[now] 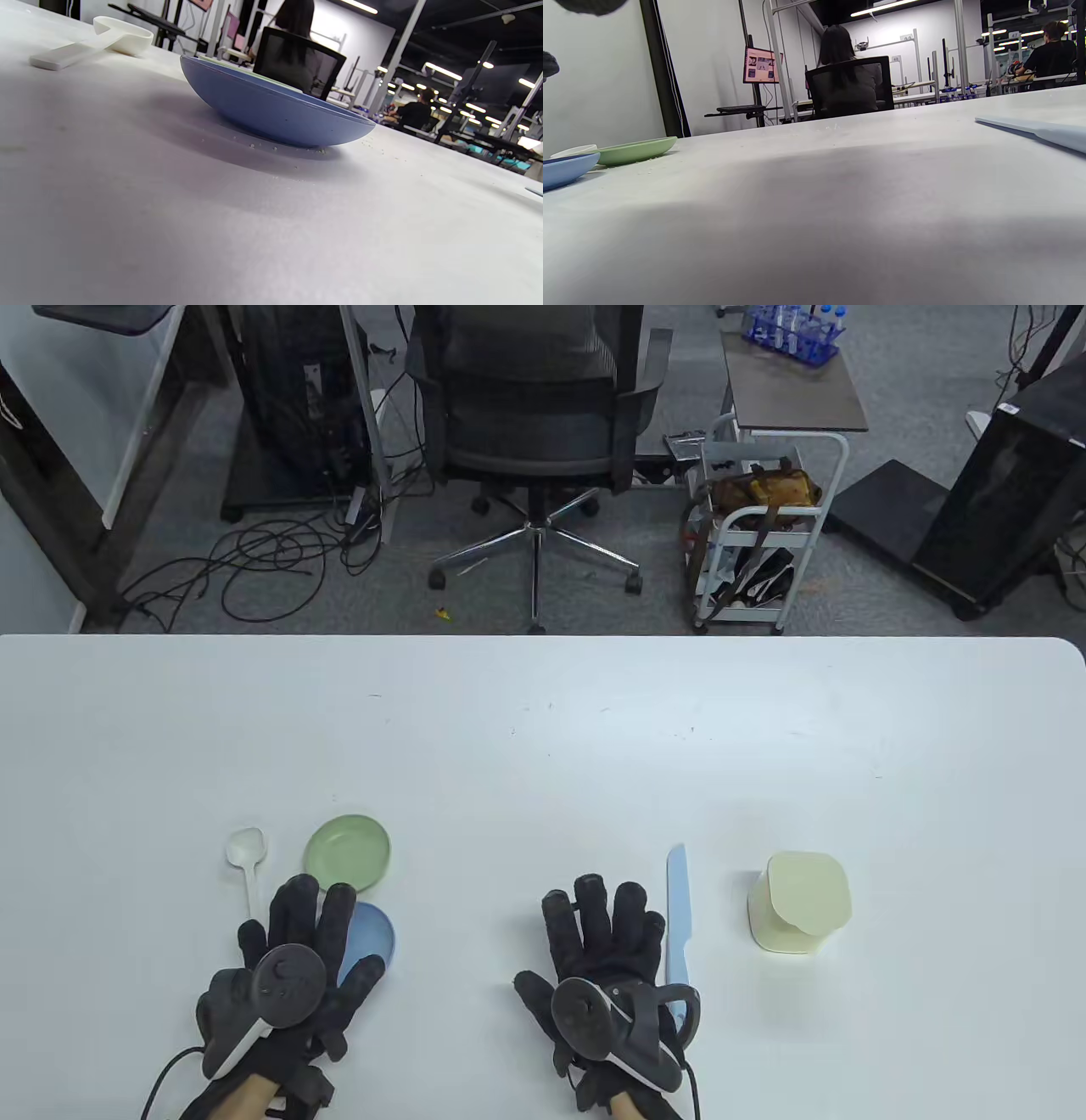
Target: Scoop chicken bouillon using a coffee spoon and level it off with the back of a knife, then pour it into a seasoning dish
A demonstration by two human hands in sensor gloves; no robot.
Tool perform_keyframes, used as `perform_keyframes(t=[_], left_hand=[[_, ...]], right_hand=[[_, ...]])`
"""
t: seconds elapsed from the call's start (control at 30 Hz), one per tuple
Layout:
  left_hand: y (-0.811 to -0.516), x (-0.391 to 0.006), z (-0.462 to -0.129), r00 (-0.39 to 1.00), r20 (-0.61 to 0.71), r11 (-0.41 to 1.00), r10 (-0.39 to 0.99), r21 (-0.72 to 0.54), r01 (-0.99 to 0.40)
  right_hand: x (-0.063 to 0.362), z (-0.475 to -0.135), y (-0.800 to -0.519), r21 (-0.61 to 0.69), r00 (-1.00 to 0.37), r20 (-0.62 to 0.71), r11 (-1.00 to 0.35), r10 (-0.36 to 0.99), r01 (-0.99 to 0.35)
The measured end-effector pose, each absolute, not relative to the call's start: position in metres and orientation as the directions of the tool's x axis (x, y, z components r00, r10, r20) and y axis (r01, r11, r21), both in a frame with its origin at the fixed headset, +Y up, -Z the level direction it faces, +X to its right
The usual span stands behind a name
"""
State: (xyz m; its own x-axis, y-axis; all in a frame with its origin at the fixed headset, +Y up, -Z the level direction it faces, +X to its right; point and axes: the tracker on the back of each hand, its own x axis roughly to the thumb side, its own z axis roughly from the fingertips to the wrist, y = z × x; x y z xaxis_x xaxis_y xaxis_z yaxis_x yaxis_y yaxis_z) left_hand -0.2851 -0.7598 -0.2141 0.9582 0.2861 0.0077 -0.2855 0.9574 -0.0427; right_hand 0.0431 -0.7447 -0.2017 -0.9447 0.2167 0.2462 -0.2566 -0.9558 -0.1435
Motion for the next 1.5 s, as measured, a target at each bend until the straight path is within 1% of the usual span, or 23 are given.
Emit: perform_keyframes(t=[0.73,0.87,0.97,1.17,1.23,1.3,1.33,1.47,1.5], left_hand=[[-0.760,-0.285,-0.213,0.958,0.012,0.958,0.285,-0.049,-0.284],[-0.759,-0.286,-0.212,0.958,0.011,0.958,0.286,-0.044,-0.285],[-0.759,-0.286,-0.212,0.960,0.010,0.959,0.280,-0.037,-0.280],[-0.760,-0.287,-0.213,0.959,0.008,0.958,0.282,-0.045,-0.282],[-0.759,-0.287,-0.213,0.959,0.008,0.959,0.282,-0.043,-0.282],[-0.759,-0.287,-0.213,0.957,0.008,0.957,0.288,-0.041,-0.288],[-0.759,-0.287,-0.213,0.958,0.007,0.957,0.288,-0.040,-0.287],[-0.759,-0.288,-0.213,0.959,0.002,0.959,0.282,-0.036,-0.282],[-0.759,-0.289,-0.214,0.958,-0.001,0.958,0.285,-0.038,-0.285]], right_hand=[[0.047,-0.199,-0.741,-0.148,-0.947,0.234,-0.954,0.222,-0.260],[0.053,-0.196,-0.734,-0.204,-0.959,0.217,-0.952,0.184,-0.229],[0.064,-0.197,-0.726,-0.229,-0.969,0.170,-0.949,0.180,-0.217],[0.111,-0.205,-0.709,-0.229,-0.970,-0.037,-0.947,0.240,-0.226],[0.134,-0.208,-0.702,-0.244,-0.949,-0.143,-0.939,0.281,-0.242],[0.156,-0.214,-0.697,-0.261,-0.912,-0.230,-0.924,0.341,-0.279],[0.173,-0.219,-0.694,-0.279,-0.872,-0.310,-0.913,0.379,-0.298],[0.210,-0.231,-0.694,-0.265,-0.774,-0.475,-0.907,0.418,-0.328],[0.222,-0.236,-0.699,-0.231,-0.742,-0.523,-0.908,0.420,-0.350]])
